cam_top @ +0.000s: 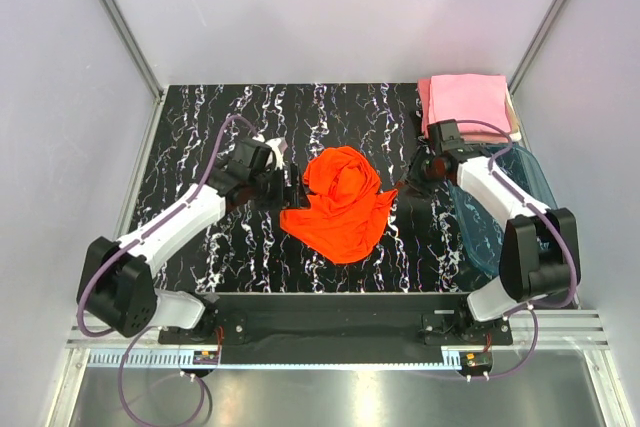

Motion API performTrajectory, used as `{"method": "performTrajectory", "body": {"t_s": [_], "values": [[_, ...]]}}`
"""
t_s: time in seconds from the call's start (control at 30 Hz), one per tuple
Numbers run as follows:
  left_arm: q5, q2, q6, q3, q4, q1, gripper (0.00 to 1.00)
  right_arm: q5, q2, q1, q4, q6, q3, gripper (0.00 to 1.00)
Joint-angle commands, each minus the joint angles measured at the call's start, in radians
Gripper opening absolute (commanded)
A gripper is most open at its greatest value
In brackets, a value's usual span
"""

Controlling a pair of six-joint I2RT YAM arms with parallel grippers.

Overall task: Fold and stack the t-shirts
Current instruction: Move the tshirt to the center of the board, then flatten the tshirt out

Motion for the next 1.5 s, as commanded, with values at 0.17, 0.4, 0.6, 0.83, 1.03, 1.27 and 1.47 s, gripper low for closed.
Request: {"method": "performTrajectory", "body": {"t_s": [0.17, 0.4, 0.6, 0.83, 1.03, 1.27, 1.47], "values": [[-0.067, 0.062, -0.061, -0.080, 0.104, -0.007, 0.80, 0.151, 0.155, 0.068, 0.081, 0.030, 0.031, 0.46], [-0.124, 0.110, -0.075, -0.165, 0.156, -0.017, 0.80, 0.211, 0.210, 0.068, 0.099, 0.035, 0.046, 0.47], [-0.098, 0.194, -0.080, -0.186, 0.265, -0.015, 0.74, 0.191, 0.275, 0.068, 0.104, 0.026, 0.080, 0.49], [-0.101, 0.306, -0.018, -0.037, 0.198, 0.084, 0.01, 0.197, 0.129, 0.068, 0.040, -0.005, 0.092, 0.51], [-0.140, 0.404, 0.069, 0.280, 0.023, 0.267, 0.00, 0.175, -0.029, 0.068, -0.008, -0.017, 0.082, 0.52], [-0.246, 0.394, 0.198, 0.510, -0.158, 0.217, 0.55, 0.139, -0.092, 0.066, -0.017, -0.053, 0.052, 0.53], [-0.221, 0.296, 0.123, 0.313, -0.088, -0.078, 0.55, 0.102, -0.109, 0.066, -0.013, -0.077, 0.058, 0.54]]}}
